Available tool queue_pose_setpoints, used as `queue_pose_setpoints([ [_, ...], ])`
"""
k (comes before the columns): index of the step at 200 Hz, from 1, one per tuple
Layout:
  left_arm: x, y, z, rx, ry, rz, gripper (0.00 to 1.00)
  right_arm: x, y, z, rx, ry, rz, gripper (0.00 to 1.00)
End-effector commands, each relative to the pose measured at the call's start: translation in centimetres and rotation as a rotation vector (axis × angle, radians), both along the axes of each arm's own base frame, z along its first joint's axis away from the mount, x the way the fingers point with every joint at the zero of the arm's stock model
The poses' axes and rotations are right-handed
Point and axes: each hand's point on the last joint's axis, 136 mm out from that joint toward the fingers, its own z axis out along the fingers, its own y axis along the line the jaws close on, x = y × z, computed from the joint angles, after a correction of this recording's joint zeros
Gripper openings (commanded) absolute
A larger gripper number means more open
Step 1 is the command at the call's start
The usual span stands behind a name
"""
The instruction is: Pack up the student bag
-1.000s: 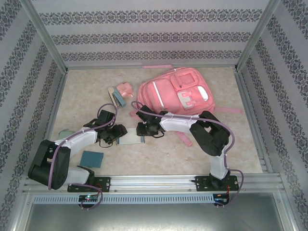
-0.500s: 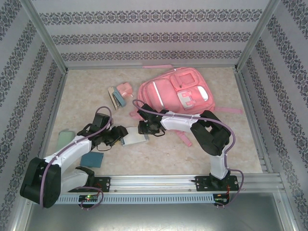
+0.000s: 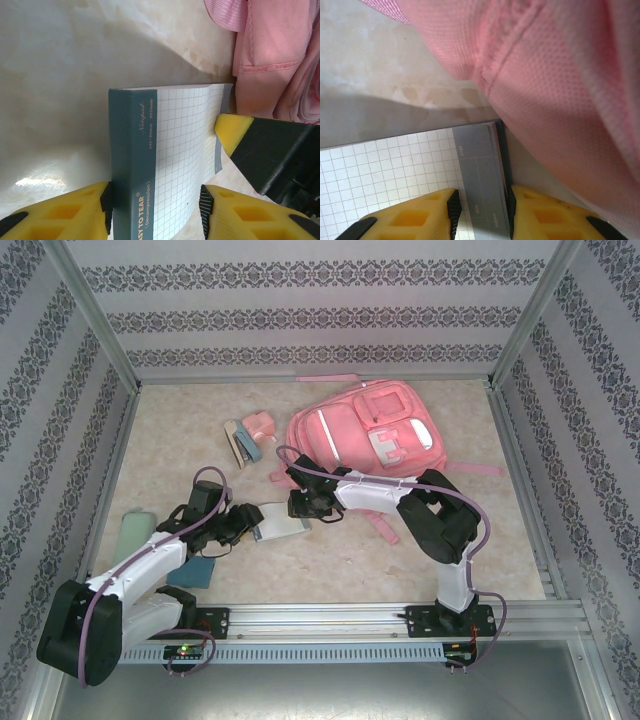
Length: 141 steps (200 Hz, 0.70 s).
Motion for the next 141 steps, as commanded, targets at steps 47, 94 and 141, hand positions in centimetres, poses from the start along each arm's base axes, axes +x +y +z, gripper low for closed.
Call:
queue_pose_setpoints([
  [47,2.4,-3.2,6.3,-0.140,-0.225,-0.121,0.39,-2.4,1.8,-0.6,0.055,0.067,0.068,0.33],
  [94,1.9,-2.1,4.4,-0.052,-0.157,-0.100,0.17,-2.1,1.7,0.2,0.053,0.052,0.080,0.35],
  [141,2.3,-1.1,6.1,0.019,-0.187,-0.084,0.02,-0.1,-0.5,5.9,-0.032,-0.120,0.154,0.43],
])
